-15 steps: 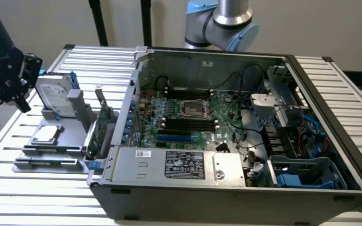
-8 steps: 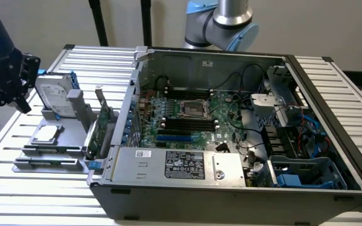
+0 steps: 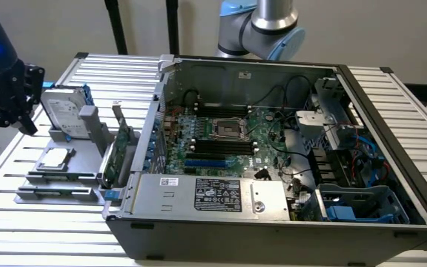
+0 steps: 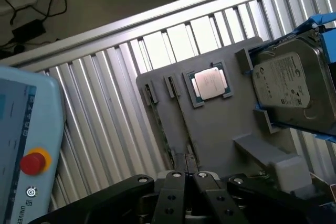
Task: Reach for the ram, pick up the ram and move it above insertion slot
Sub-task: 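Pick up the ram and move it above insertion slot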
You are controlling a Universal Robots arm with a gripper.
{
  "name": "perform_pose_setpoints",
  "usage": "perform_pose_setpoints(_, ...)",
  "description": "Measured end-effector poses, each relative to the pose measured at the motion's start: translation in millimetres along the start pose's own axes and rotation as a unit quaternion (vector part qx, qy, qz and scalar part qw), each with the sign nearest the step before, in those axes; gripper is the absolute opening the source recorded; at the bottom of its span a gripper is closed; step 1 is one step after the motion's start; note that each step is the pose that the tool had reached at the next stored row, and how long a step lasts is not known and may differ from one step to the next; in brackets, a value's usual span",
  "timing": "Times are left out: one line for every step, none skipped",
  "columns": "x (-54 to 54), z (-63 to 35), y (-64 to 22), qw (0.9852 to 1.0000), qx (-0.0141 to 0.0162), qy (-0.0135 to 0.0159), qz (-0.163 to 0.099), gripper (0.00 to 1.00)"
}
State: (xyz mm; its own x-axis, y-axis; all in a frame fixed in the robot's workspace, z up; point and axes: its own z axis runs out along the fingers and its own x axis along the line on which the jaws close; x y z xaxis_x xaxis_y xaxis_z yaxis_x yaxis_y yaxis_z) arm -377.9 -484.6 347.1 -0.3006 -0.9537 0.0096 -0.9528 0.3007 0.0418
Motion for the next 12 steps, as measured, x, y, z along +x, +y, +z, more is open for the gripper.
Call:
perform_pose_setpoints(0.0,0.4,0.0,1.0000,0.0001,0.0004,-0.009,0.11)
perform_pose_setpoints(0.0,0.8,0.0,0.9998,0.0002,0.0008,-0.019,0.11)
perform_pose_setpoints(0.0,1.1,-0.1,0.9996,0.0004,0.0011,-0.028,0.11)
perform_pose_setpoints(0.0,1.6,-0.1,0.9993,0.0008,0.0014,-0.037,0.11)
perform_pose_setpoints(0.0,1.8,0.0,0.9990,0.0014,0.0016,-0.046,0.11)
perform_pose_setpoints(0.0,2.1,0.0,0.9985,0.0024,0.0018,-0.054,0.11)
perform_pose_setpoints(0.0,2.4,-0.1,0.9981,0.0035,0.0018,-0.062,0.11)
perform_pose_setpoints(0.0,2.6,-0.1,0.9976,0.0042,0.0020,-0.069,0.11)
perform_pose_setpoints(0.0,3.0,0.0,0.9972,0.0047,0.0020,-0.075,0.11)
perform_pose_setpoints(0.1,3.4,0.3,0.9969,0.0053,0.0019,-0.079,0.11)
perform_pose_setpoints(0.2,3.5,0.7,0.9966,0.0058,0.0020,-0.082,0.11)
perform_pose_setpoints(0.3,3.5,1.1,0.9964,0.0070,0.0018,-0.084,0.11)
